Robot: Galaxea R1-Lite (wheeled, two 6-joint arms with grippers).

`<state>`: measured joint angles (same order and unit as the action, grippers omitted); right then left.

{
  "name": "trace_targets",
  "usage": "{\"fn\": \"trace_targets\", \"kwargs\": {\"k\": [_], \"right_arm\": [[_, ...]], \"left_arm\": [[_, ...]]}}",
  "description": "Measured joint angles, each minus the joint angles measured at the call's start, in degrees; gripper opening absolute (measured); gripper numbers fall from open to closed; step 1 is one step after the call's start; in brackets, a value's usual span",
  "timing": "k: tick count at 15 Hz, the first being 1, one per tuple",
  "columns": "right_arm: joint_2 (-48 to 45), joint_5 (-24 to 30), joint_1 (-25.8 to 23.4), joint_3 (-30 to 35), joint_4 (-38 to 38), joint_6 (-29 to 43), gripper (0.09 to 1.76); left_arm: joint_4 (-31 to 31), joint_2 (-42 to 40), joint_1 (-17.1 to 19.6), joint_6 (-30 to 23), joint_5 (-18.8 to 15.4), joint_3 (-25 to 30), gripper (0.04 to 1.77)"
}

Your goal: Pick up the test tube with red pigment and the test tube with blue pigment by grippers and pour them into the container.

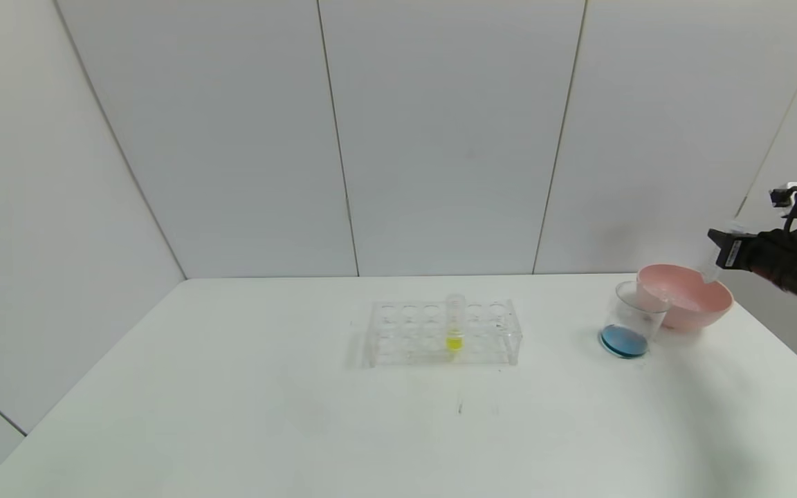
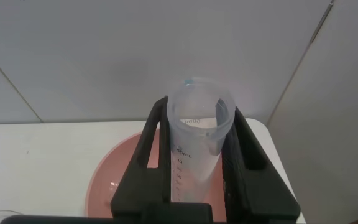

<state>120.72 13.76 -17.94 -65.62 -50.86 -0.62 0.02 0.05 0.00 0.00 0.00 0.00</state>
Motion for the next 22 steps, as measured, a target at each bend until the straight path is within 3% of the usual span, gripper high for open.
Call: {"fn": "trace_targets", "kwargs": {"k": [4,9,17,22], "right_arm": [[1.24,0.00,0.43,-1.35,-0.12,0.13,0.96],[1.46,-0.06,3.25,-2.65,-1.08,0.11,1.32],[-3.30,-8.46,21.49,-1.02,-2.05,0.11,1.56],[-12.37,-8.59,23.04,6.01,-3.66,0.11,1.63]], "left_arm": [[0.02,0.00,0.00,0.00,0.00,0.00,1.76],[0.00,0.00,0.00,0.00,0.00,0.00,1.76],[0.02,0.00,0.00,0.00,0.00,0.00,1.76],[0.05,0.00,0.00,0.00,0.00,0.00,1.76]]}}
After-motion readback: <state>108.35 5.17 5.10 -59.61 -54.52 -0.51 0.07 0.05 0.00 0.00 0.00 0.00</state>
